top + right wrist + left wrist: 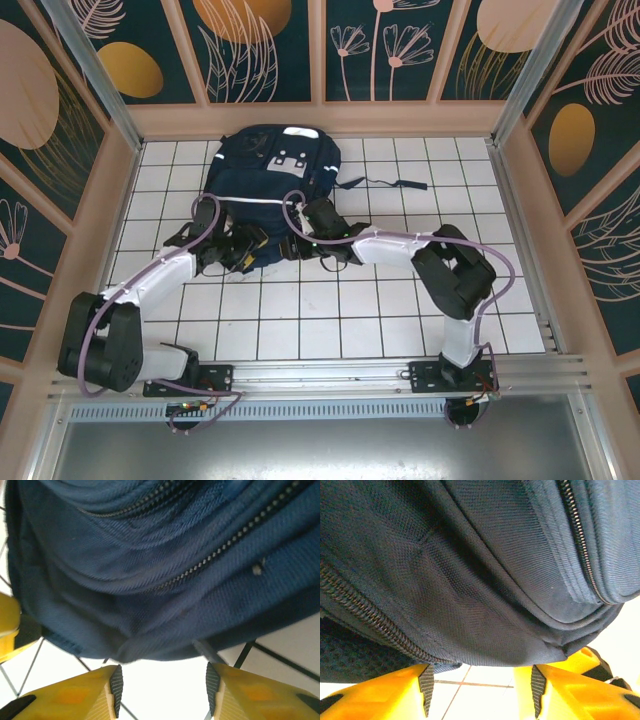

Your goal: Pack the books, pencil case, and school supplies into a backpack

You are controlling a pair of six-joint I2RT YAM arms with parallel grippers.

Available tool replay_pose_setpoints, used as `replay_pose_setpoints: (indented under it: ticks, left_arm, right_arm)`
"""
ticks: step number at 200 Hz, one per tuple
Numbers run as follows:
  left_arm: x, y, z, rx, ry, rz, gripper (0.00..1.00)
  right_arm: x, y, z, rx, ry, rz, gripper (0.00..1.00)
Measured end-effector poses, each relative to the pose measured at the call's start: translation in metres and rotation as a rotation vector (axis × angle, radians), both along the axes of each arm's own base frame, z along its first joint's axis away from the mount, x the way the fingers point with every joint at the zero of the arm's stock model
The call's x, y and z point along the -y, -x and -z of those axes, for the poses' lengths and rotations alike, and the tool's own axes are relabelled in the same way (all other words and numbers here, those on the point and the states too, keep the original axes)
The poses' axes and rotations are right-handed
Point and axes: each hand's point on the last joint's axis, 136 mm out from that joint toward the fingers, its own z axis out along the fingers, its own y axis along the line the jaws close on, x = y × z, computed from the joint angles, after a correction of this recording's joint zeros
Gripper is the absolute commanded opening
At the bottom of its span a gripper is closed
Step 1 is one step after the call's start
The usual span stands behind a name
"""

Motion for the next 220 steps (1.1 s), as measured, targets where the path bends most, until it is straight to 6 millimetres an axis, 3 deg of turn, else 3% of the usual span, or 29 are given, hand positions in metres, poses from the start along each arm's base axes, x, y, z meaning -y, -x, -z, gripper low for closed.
replay_pose_setpoints:
  ticks: [34,94,111,126,151,179,186,207,220]
  left_arm:
    - [0.001,-0.001,0.010,-0.029,-0.003,-0.004,0.57]
    - [0.002,-0.006,0.016,-0.047,-0.009,-0.005,0.57]
    - [0.002,-0.008,0.017,-0.050,-0.013,-0.007,0.56]
    - [0.002,-0.010,0.018,-0.053,-0.016,-0.007,0.54]
    - [0.002,-0.011,0.021,-0.060,-0.025,-0.010,0.52]
    - [0.003,-0.015,0.024,-0.063,-0.036,-0.007,0.42]
    - [0.004,-0.016,0.024,-0.064,-0.038,-0.007,0.35]
    - [0.004,-0.017,0.028,-0.076,-0.049,-0.007,0.01]
    - [0.003,-0.019,0.028,-0.075,-0.054,-0.008,0.00]
  right_arm:
    - [-0.002,-0.012,0.006,0.061,0.046,-0.011,0.55]
    - [-0.004,-0.014,0.025,0.055,0.056,-0.044,0.55]
    - [-0.007,-0.014,0.027,0.044,0.038,-0.051,0.41]
    - [-0.011,-0.012,0.028,0.036,0.016,-0.060,0.20]
    - [-0.017,-0.007,0.027,0.034,-0.015,-0.072,0.00]
    - [-0.014,-0.006,0.029,0.038,-0.013,-0.066,0.00]
    - [-0.013,-0.006,0.029,0.040,-0.013,-0.065,0.00]
    - [-0.007,-0.004,0.022,0.049,-0.008,-0.054,0.00]
    - [-0.001,-0.003,0.014,0.055,-0.003,-0.039,0.00]
